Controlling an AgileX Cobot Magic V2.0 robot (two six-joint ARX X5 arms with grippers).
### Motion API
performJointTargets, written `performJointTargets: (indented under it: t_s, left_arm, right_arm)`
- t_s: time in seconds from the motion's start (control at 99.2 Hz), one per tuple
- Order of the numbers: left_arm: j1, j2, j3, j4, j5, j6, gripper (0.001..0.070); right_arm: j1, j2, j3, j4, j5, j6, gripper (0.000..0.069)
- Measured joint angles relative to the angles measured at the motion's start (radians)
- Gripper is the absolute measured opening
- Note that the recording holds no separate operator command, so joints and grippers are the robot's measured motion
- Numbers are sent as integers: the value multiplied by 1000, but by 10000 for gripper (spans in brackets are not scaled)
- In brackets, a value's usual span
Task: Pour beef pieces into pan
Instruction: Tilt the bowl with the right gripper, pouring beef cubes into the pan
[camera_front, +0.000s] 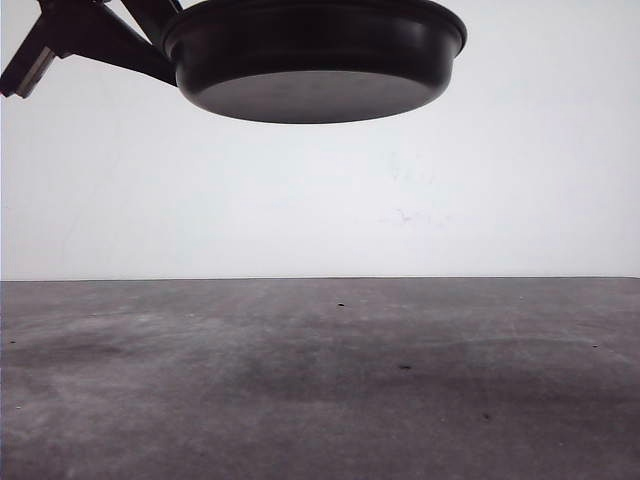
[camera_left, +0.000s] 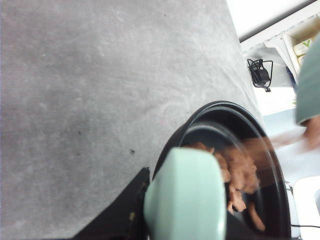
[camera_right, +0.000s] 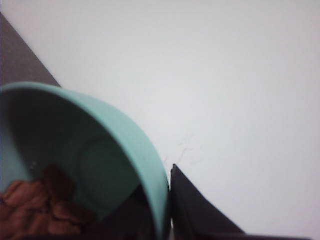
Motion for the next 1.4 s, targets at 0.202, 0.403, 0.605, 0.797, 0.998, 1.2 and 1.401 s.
performJointTargets:
  t_s: [0.202,0.403,0.605,0.797,0.998,1.2,1.401]
  left_arm:
    - [25,0,0,0,4,-4,53]
    - [40,0,14,0,9,-4,53]
    - [56,2,20,4,10,-5,53]
    - [65,4,20,2,11,-5,53]
    - [67,6,20,2,11,-5,53]
    - [67,11,20,2,11,-4,53]
    - [67,11,20,1,11,0,53]
  right_arm:
    - [3,0,0,67,-40,-108,17]
    - [29,0,0,152,-88,-212,17]
    - [34,0,0,203,-112,-286,17]
    - [34,0,0,247,-138,-325,17]
    - [34,2,0,261,-159,-340,17]
    - [1,-1,1,185,-160,-28,18]
    - [-219,-87,14,-111,-347,644,18]
